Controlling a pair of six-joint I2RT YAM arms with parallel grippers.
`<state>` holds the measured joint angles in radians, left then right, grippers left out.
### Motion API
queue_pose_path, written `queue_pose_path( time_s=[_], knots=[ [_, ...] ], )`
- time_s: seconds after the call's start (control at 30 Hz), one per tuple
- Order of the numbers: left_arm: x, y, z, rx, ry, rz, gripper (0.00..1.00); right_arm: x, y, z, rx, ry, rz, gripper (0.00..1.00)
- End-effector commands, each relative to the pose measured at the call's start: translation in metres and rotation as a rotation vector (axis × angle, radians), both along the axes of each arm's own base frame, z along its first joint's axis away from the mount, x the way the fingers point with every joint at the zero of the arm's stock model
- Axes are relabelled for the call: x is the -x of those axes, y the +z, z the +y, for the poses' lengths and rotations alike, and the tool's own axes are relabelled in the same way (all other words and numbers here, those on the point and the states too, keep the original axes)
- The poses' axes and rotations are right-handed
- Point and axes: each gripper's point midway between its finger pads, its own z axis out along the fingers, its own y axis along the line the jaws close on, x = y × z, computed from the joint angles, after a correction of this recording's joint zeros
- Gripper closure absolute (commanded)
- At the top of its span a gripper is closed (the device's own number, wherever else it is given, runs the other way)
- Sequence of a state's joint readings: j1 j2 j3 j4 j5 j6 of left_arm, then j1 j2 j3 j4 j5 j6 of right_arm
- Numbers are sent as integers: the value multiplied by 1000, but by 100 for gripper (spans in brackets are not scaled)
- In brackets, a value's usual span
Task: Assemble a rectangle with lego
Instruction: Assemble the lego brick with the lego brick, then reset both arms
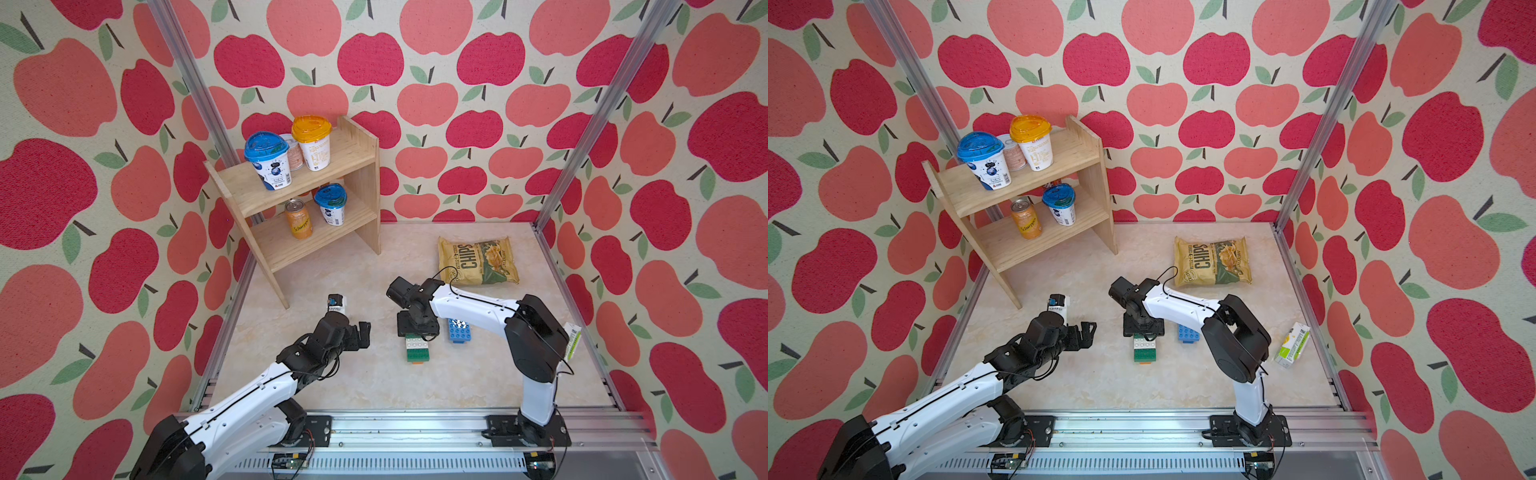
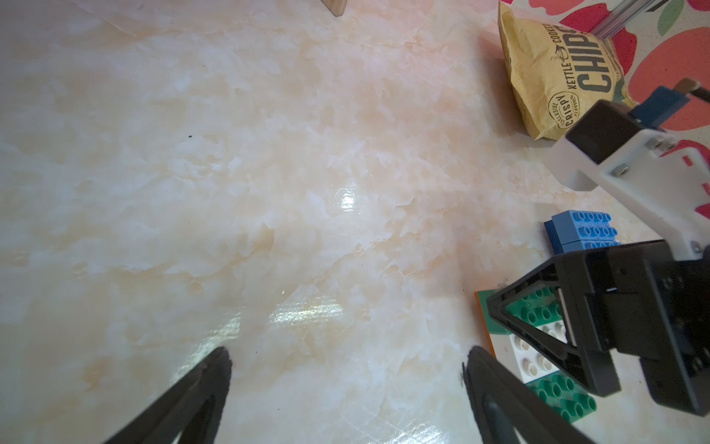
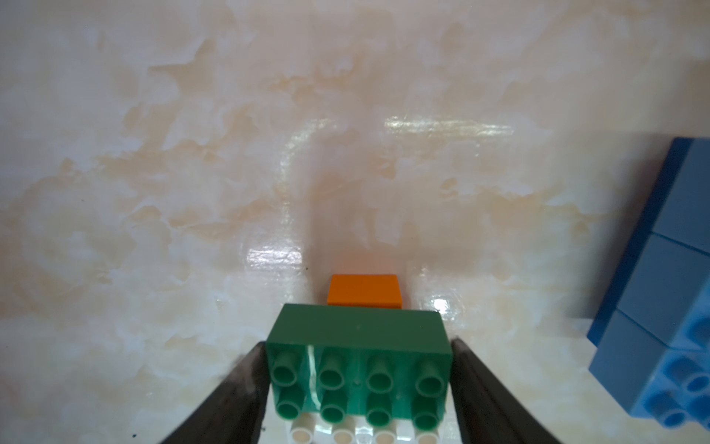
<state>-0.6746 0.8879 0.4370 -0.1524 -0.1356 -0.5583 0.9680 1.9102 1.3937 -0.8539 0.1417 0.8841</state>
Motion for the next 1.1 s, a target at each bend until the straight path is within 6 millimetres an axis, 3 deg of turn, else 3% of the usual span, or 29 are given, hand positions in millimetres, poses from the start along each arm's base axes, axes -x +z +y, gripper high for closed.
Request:
queue_pose_path(
  time_s=[0.0,0.27,0.5,0.77,0.93,1.07],
  knots=[
    [-1,6,7,-21,25,-6,3,-1,7,-3,1,-1,-29,16],
    [1,13,13,-23,37,-26,3,-5,32,4,-67,6,-82,1],
    [-2,26,23,-57,61,-63,3,-9,61,-10,-63,-5,-160,0],
    [-16,48,54,-85,168,-95,3,-26,94,-71,-14,-97,-309,0],
    [-30,65,82,-144,247,-150,3,-41,119,-120,-12,-180,-442,0],
    [-42,71,108,-226,334,-202,3,-53,128,-169,-6,-288,-510,0]
  ],
)
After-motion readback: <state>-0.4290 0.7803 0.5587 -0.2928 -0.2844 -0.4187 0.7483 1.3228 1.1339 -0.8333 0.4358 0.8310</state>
